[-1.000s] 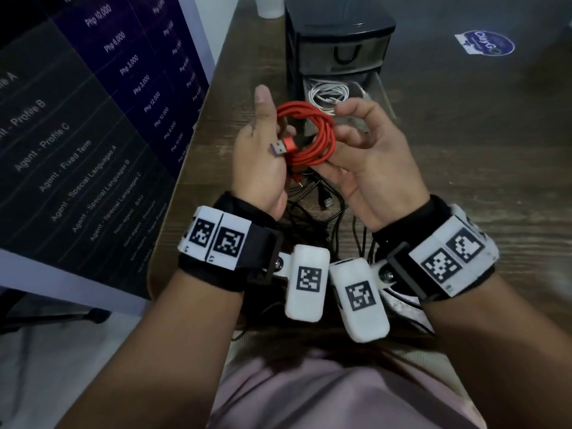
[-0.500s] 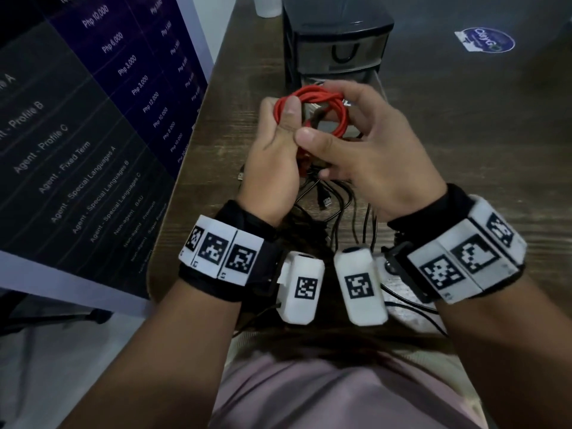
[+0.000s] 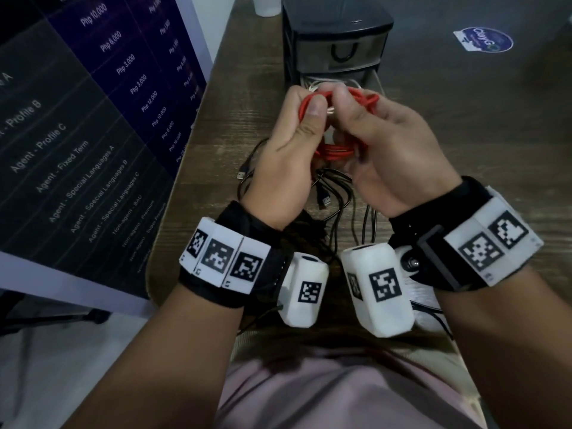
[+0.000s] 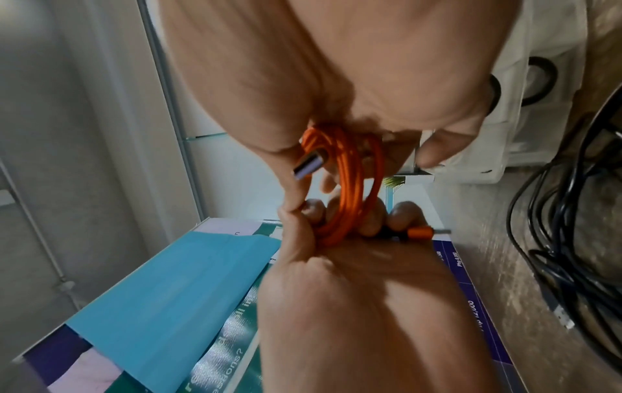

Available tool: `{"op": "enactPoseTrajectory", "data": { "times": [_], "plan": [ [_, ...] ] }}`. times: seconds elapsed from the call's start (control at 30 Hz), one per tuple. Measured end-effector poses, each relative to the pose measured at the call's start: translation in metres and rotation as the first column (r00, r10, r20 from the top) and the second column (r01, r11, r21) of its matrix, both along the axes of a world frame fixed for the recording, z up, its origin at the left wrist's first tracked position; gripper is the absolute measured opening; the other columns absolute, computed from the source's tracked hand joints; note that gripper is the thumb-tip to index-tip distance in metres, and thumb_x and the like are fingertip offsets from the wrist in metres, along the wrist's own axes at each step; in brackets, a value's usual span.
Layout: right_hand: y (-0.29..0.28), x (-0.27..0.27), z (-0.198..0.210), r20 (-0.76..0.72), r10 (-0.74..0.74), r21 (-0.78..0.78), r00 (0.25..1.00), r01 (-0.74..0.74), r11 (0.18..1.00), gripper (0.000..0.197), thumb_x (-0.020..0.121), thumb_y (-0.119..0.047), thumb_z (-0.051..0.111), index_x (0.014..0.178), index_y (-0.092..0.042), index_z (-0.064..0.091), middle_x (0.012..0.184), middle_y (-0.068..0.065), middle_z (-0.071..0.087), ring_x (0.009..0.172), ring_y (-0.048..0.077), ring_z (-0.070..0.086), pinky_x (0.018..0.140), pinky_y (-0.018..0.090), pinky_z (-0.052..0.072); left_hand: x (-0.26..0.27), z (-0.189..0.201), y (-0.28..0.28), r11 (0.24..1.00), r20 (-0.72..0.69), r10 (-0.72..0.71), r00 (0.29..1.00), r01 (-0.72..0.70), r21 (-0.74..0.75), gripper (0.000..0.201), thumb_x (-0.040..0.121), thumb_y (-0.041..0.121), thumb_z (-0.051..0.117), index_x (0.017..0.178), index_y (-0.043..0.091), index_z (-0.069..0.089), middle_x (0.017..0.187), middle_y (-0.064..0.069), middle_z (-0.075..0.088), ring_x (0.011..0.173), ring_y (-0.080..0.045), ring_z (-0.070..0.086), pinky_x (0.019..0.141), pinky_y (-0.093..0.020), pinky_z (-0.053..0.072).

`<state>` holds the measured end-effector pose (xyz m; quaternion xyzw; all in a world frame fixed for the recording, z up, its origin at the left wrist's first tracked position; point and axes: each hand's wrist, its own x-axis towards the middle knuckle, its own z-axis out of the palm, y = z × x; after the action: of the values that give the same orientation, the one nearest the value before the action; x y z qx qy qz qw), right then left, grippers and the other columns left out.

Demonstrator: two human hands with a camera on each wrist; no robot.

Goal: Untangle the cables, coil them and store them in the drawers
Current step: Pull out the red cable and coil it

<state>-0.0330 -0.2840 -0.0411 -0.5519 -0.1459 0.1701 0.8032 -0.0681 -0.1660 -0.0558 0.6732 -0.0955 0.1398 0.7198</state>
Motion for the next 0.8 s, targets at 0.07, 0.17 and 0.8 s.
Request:
{"op": "enactPoseTrajectory", "data": {
  "times": [0.07, 0.17, 0.8],
  "plan": [
    [-0.001, -0.001, -0.003, 0.041, 0.035, -0.012, 0.999, -0.035, 0.999, 0.024, 0.097, -0.013, 0.057, 0.117, -0.002, 0.059, 0.089, 0.001, 0.067, 0.084, 0.013, 0.064, 0.079, 0.029, 0.051, 0.000, 0.000, 0.004, 1.000, -0.007, 0.023, 1.000, -0.023, -0.001, 0.025, 0.107, 0.017, 0.030, 0.093, 0.012, 0.050, 0.095, -0.009, 0.062, 0.093, -0.019, 0.061, 0.085, -0.039, 0.054],
    [-0.001, -0.001, 0.002, 0.055, 0.079, -0.088, 0.995, -0.074, 0.993, 0.015, 0.095, -0.001, 0.057, 0.107, -0.007, 0.061, 0.081, -0.004, 0.068, 0.073, 0.004, 0.065, 0.061, 0.013, 0.048, 0.001, 0.000, 0.007, 0.990, 0.033, 0.104, 0.994, -0.106, 0.089, 0.025, 0.108, 0.014, 0.029, 0.091, 0.013, 0.048, 0.088, 0.002, 0.060, 0.082, -0.005, 0.060, 0.074, -0.021, 0.050],
    [-0.014, 0.002, 0.001, -0.033, 0.041, -0.328, 0.999, -0.049, 0.943, 0.014, 0.105, -0.019, 0.040, 0.101, -0.015, 0.053, 0.043, -0.006, 0.028, 0.036, 0.010, 0.015, 0.042, 0.023, 0.007, 0.010, 0.007, 0.028, 0.970, -0.017, 0.112, 0.994, -0.105, 0.219, 0.024, 0.105, 0.026, 0.041, 0.090, 0.013, 0.055, 0.078, 0.004, 0.060, 0.071, -0.003, 0.056, 0.068, -0.020, 0.046]
  ]
}}
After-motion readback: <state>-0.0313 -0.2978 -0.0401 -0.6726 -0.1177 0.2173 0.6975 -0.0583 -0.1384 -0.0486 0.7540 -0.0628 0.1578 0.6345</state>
